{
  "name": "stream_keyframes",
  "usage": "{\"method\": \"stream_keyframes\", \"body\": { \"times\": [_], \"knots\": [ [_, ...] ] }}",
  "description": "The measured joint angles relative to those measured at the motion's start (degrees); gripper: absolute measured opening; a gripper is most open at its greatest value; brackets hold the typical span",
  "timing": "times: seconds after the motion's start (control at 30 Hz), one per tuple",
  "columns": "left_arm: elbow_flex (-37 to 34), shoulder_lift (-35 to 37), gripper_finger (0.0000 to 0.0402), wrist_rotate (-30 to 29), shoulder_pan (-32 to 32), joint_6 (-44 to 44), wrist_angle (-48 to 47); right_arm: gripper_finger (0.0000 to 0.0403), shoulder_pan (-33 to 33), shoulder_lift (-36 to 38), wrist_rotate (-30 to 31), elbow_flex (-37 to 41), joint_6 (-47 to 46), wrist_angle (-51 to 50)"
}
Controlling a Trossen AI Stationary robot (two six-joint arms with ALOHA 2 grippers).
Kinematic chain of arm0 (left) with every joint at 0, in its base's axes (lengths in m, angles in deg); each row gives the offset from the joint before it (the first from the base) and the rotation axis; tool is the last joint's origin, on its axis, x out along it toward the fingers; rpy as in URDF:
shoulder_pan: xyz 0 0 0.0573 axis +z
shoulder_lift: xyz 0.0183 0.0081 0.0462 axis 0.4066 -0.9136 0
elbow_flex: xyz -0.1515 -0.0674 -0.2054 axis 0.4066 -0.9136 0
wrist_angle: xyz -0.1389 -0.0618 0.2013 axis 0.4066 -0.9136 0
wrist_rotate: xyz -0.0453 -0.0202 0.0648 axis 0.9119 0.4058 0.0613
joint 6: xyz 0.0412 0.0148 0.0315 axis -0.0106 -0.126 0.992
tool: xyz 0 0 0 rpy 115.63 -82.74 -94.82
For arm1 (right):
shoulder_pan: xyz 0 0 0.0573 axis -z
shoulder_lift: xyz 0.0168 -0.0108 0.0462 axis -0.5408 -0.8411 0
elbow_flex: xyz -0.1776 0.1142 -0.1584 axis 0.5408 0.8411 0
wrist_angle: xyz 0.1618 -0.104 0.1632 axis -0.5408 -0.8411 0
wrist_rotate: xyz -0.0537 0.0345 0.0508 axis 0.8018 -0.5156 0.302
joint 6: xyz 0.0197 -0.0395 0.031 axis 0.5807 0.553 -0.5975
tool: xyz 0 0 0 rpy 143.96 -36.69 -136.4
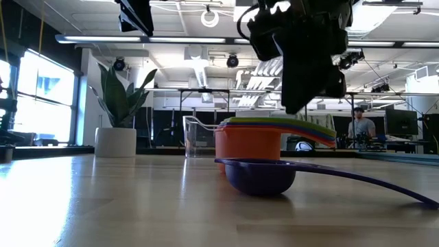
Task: Nest measuring cups in basket
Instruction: Stack the green measuring cup on top of the yellow measuring cup, then stack the light blue measuring cup on top of the green measuring cup
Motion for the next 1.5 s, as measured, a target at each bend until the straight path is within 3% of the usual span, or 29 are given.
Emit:
{"method": "stream_keyframes", "body": {
  "times": [0.3,0.53,1.03,1.5],
  "knots": [
    [0.00,-0.01,0.0048,0.02,0.00,0.01,0.06,0.0057,0.07,6.15,4.73,-0.02,-2.98,-2.85],
    [-0.02,-0.01,0.0048,0.04,-0.84,0.03,-0.07,0.0057,-1.46,9.00,7.68,-0.02,-11.88,-7.71],
    [-0.02,0.01,0.0048,0.02,-2.56,0.09,-0.13,0.0057,-11.91,9.50,7.45,-0.02,-32.02,-25.02],
    [-0.02,0.00,0.0048,0.02,-2.56,0.12,0.00,0.0057,-20.52,9.54,7.24,2.14,-44.34,-27.85]
  ]
}}
